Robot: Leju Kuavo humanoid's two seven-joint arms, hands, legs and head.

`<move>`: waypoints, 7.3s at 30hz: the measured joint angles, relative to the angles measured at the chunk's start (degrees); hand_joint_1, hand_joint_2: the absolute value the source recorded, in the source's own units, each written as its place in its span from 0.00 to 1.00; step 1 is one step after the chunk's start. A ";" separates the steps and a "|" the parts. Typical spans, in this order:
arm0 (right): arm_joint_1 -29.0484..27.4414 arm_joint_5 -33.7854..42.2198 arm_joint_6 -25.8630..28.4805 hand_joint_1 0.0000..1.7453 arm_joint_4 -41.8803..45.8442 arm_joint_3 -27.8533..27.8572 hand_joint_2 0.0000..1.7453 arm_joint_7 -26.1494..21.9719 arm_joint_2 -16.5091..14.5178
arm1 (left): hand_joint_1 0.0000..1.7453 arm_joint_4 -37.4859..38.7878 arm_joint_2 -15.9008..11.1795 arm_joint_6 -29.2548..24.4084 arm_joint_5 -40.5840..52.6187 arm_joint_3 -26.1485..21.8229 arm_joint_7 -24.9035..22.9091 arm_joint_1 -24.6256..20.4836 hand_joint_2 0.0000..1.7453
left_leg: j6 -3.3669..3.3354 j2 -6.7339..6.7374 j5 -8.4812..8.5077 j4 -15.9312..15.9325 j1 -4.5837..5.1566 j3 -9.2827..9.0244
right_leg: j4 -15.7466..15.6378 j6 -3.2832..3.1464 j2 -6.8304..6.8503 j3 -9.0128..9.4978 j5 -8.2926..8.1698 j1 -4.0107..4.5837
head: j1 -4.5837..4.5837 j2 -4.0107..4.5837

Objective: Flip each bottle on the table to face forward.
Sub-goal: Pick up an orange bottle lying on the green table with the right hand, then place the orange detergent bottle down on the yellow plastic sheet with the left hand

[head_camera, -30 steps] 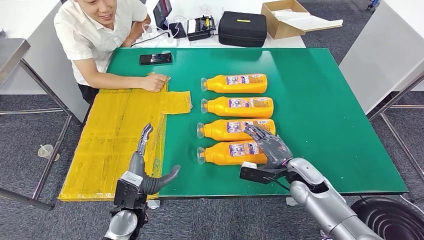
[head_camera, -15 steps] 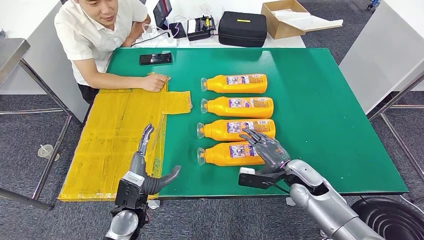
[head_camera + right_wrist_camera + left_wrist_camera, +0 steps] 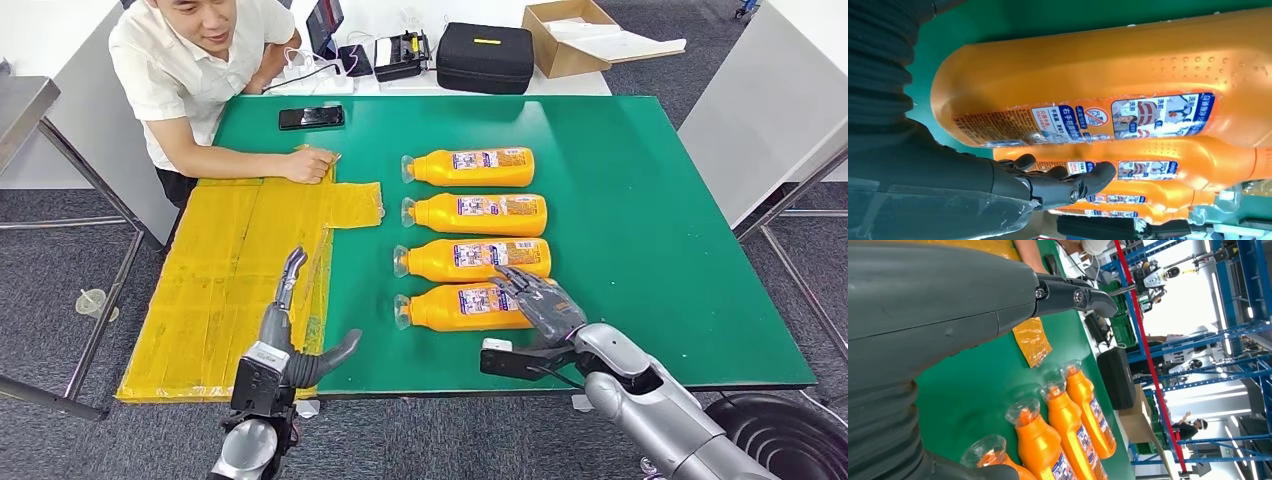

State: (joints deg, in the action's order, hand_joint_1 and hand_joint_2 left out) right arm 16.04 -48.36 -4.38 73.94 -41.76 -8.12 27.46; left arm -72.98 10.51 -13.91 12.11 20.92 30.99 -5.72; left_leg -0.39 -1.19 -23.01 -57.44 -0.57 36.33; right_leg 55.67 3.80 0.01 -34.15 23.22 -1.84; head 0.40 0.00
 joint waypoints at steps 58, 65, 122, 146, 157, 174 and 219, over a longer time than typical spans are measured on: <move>1.51 12.81 -1.94 1.00 -13.15 5.23 1.00 -7.00 -4.42 | 0.00 1.86 0.38 3.26 -7.09 0.15 0.87 -2.61 1.00 | 0.01 0.06 -0.09 0.00 0.00 -0.70 | -0.05 -0.01 -0.05 0.55 0.01 0.02 | -0.01 0.00; -1.43 20.49 -3.53 1.00 -10.75 9.06 1.00 -11.84 -5.73 | 0.00 2.94 0.97 15.71 -22.86 -0.15 -4.84 -2.55 1.00 | 0.01 0.09 -0.11 0.02 0.00 -0.73 | -0.04 -0.03 -0.06 0.63 0.00 0.04 | -0.01 0.00; 3.71 25.17 2.43 1.00 -14.43 4.35 1.00 -20.65 -30.83 | 0.00 13.25 0.64 31.70 -41.48 2.72 -10.58 -9.07 1.00 | 0.01 0.03 -0.03 0.02 -0.04 -0.11 | 0.01 -0.02 -0.04 0.06 0.02 0.02 | -0.02 0.00; 3.56 26.74 1.74 0.95 -13.33 0.28 1.00 -20.49 -31.04 | 1.00 9.67 2.89 28.02 -44.85 0.13 -7.37 -8.31 1.00 | 0.01 0.02 -0.03 0.01 -0.03 -0.07 | 0.01 -0.02 -0.04 0.04 0.02 0.02 | -0.01 0.00; 4.08 24.08 3.95 0.00 -14.59 -0.19 1.00 -18.87 -31.07 | 1.00 7.45 2.92 26.40 -38.53 -0.09 -3.50 -7.71 1.00 | 0.01 0.02 -0.03 0.01 -0.03 -0.06 | 0.01 -0.02 -0.04 0.03 0.02 0.02 | -0.02 0.00; 2.46 18.46 14.01 0.00 -15.65 -0.09 1.00 -17.84 -31.10 | 1.00 4.52 3.01 17.00 -35.10 -0.83 -4.85 -7.42 1.00 | 0.01 0.01 -0.03 0.01 -0.03 -0.03 | 0.01 -0.02 -0.04 0.01 0.02 0.02 | -0.03 0.00; -12.36 16.67 30.92 0.00 1.67 26.27 1.00 -25.16 -33.97 | 0.90 29.20 -8.80 1.94 58.27 -2.78 -32.72 -23.72 1.00 | 0.01 -0.03 0.02 0.02 -0.04 -0.09 | 0.01 -0.03 0.03 0.10 0.01 0.02 | -0.03 0.00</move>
State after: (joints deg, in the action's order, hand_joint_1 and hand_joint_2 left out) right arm 3.68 -31.69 26.55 75.61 -15.49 -33.28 -6.51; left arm -43.78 1.72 -11.97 70.38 18.15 -1.73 -29.44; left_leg -0.38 -1.22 -22.99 -57.41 -0.61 36.25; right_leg 55.68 3.77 0.03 -34.05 23.23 -1.82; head 0.37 0.00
